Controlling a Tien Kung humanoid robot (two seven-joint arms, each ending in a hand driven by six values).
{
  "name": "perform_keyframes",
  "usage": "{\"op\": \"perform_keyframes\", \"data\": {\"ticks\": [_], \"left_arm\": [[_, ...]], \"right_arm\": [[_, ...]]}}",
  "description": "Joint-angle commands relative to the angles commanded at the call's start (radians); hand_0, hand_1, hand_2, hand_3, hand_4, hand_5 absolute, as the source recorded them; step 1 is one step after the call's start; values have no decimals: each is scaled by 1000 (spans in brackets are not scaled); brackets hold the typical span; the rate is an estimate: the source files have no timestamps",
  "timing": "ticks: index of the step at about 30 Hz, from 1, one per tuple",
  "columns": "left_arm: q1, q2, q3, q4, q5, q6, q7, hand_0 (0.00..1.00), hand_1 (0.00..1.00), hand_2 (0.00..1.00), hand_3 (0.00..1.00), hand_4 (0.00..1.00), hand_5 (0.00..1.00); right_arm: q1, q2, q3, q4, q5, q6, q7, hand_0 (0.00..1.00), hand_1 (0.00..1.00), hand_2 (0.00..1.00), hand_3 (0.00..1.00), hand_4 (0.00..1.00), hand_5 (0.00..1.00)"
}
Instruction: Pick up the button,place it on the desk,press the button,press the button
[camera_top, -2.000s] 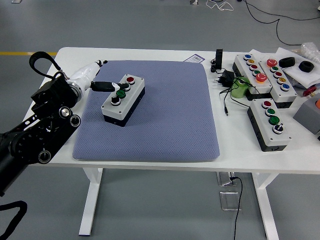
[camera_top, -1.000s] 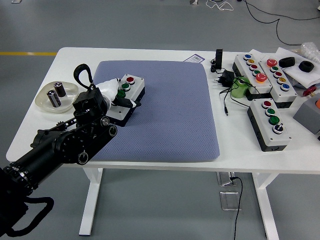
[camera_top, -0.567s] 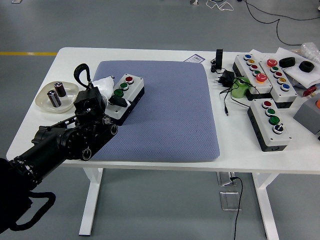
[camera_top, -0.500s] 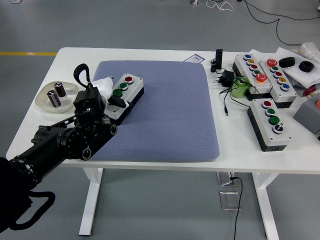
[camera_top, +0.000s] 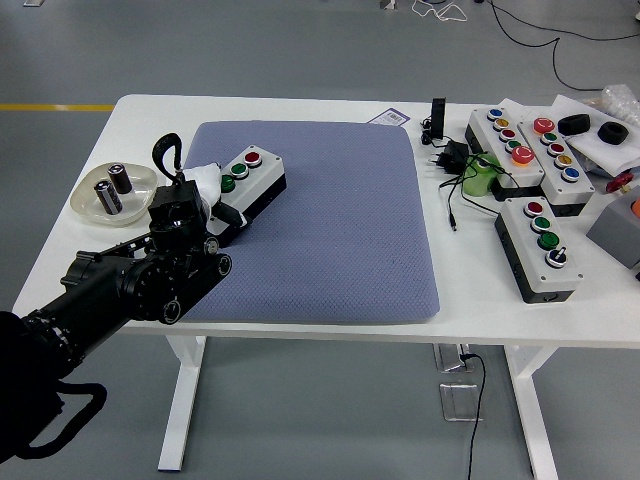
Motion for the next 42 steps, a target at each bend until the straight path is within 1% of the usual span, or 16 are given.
{"op": "perform_keyframes", "data": {"ticks": [1,2,7,8,13,14,19,20,21,23,25,26,31,32,38,42], "left_arm": [[1,0,3,0,2,-5,0,471,576,654,921,822,50],[2,0,7,0,3,-12,0,329,393,390,699,736,2],[7,0,14,3,17,-35,0,329,393,390,699,736,2],[8,0,15,4,19,-38,0,188,268,238,484,670,2],[9,0,8,-6,35,-47,0,188,268,238,484,670,2],[10,0,6,-10,28,-40,0,136,178,165,379,596,2],[17,0,-23,-40,-2,-17,0,136,178,165,379,596,2],[19,0,-29,-47,0,-12,0,124,168,145,335,558,2],[20,0,-33,-56,1,-7,0,124,168,145,335,558,2],[26,0,-41,-81,0,18,-19,124,168,145,335,558,2],[31,4,-42,-108,-4,44,-54,124,168,145,335,558,2],[35,14,-39,-128,-13,62,-84,128,162,127,269,497,2],[47,53,-33,-202,-11,93,-230,128,162,127,269,497,2],[48,61,-30,-213,-12,93,-261,115,152,120,249,521,2],[50,129,15,-298,52,39,-468,118,158,123,242,537,2],[44,166,58,-332,129,22,-574,118,158,123,242,537,2]], "right_arm": [[0,0,0,0,-1,0,0,651,562,592,635,250,254],[0,0,1,0,-3,1,-1,650,561,591,635,250,254],[-1,0,3,0,-4,1,0,650,561,591,635,250,254],[-1,0,4,0,-4,1,0,650,561,591,635,251,254],[1,0,8,0,-6,0,0,650,561,591,635,251,254],[2,0,9,0,-7,1,0,650,561,591,635,251,253],[4,1,13,0,-7,0,0,650,561,591,635,251,253],[4,1,13,0,-7,0,0,650,561,591,635,251,253],[4,1,14,0,-7,0,0,650,561,591,635,251,253],[5,2,16,0,-9,0,-1,650,561,591,635,251,253],[5,2,15,0,-8,0,-1,650,561,591,635,251,253],[5,2,16,0,-7,0,0,650,561,587,635,251,253],[6,3,18,0,-7,0,-1,650,561,587,635,251,253],[6,3,17,0,-6,-1,-1,650,561,587,635,252,252],[7,3,19,0,-5,-1,0,650,561,587,635,252,252],[7,4,19,0,-4,-1,-1,650,561,587,635,252,252]]}}
